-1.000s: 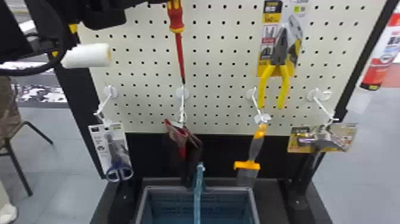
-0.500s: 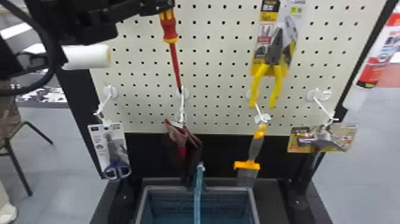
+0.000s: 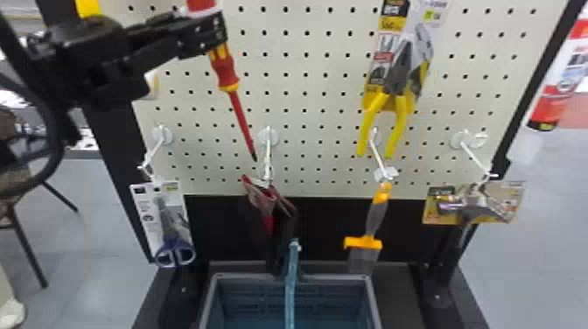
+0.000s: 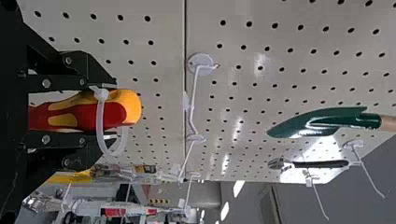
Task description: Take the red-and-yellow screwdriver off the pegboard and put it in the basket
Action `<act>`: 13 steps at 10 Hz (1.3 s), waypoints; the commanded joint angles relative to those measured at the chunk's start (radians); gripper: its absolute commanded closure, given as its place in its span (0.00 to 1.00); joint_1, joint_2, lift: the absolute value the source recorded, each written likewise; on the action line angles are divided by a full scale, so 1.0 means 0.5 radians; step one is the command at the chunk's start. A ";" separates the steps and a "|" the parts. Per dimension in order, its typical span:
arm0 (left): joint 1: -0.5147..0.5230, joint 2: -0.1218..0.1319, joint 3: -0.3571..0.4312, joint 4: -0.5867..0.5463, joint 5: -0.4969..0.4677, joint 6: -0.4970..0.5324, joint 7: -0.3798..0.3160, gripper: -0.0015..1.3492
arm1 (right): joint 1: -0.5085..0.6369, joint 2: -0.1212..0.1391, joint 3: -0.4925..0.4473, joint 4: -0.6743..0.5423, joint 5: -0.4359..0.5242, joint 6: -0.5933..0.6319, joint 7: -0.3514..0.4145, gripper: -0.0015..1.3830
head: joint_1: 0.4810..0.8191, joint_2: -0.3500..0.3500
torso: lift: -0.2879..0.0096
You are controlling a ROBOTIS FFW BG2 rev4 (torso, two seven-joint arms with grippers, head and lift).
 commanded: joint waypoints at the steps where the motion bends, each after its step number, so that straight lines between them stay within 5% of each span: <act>1: 0.143 -0.069 0.102 -0.046 0.007 -0.019 0.017 0.87 | 0.000 0.000 0.000 -0.006 0.001 0.000 0.000 0.10 | 0.20 0.50 | 0.63; 6: 0.534 -0.256 0.323 -0.134 0.022 -0.111 0.097 0.87 | 0.000 0.003 0.000 -0.006 0.004 0.000 0.009 0.10 | 0.20 0.50 | 0.63; 13: 0.951 -0.437 0.418 -0.139 0.013 -0.246 0.149 0.87 | 0.000 0.009 0.000 -0.006 0.004 0.000 0.018 0.10 | 0.20 0.50 | 0.63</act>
